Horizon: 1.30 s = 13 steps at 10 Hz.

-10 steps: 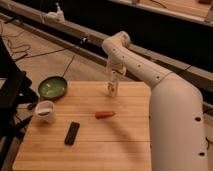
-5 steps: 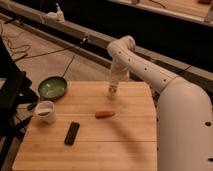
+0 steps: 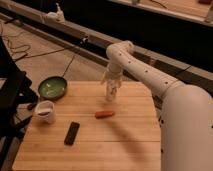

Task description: Drag the pepper across the table

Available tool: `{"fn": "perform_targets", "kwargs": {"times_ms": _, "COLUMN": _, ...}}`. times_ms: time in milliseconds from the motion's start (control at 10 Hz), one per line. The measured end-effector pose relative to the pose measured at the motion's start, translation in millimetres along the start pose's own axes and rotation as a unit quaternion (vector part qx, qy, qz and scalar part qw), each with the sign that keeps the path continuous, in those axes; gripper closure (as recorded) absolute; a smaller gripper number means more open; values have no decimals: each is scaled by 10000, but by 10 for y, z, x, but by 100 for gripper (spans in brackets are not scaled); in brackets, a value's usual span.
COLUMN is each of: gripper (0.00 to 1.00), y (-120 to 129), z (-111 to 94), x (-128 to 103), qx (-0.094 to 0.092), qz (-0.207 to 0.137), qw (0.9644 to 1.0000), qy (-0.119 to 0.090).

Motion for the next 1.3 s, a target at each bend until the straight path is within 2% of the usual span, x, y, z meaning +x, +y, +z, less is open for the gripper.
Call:
{"fn": "perform_targets", "kwargs": {"times_ms": 200, "gripper": 34, "y": -25, "z": 58, "x": -148, "qx": 74, "qz": -142, "qw": 9996, "qy": -222}}
{"fn": "perform_targets", "kwargs": {"times_ms": 500, "gripper": 34, "y": 81, "z": 176, "x": -390, "qx": 14, "qz": -237, "qw": 9979, "qy": -601}}
{"fn": "perform_targets", "kwargs": {"times_ms": 600, "gripper": 34, "y": 119, "z": 235, "x": -502, "qx": -20, "qz": -320, "qw": 9966, "qy": -759}}
{"fn": "perform_targets", "kwargs": {"times_ms": 700, "gripper": 34, "y": 128, "z": 296, "x": -633, "qx": -33, "qz": -557, "qw": 9942, "qy": -915}}
{"fn": "perform_targets", "kwargs": {"times_ms": 800, "gripper": 34, "y": 98, "z": 347, "x": -747, "qx": -6, "qz": -891, "qw": 9908, "qy": -1017}}
{"fn": "perform_targets", "kwargs": {"times_ms": 900, "gripper": 34, "y": 36, "z": 389, "x": -866, "qx": 63, "qz": -1299, "qw": 9854, "qy": -1098}}
{"fn": "perform_targets", "kwargs": {"times_ms": 1000, "gripper": 34, "y": 8, "z": 404, "x": -913, "qx": 100, "qz": -1461, "qw": 9828, "qy": -1121}}
{"fn": "perform_targets", "kwargs": {"times_ms": 1100, "gripper": 34, "y": -69, "z": 432, "x": -1026, "qx": 234, "qz": -1993, "qw": 9734, "qy": -1107}}
{"fn": "perform_targets", "kwargs": {"times_ms": 1300, "gripper": 34, "y": -117, "z": 444, "x": -1093, "qx": 313, "qz": -2318, "qw": 9662, "qy": -1083}}
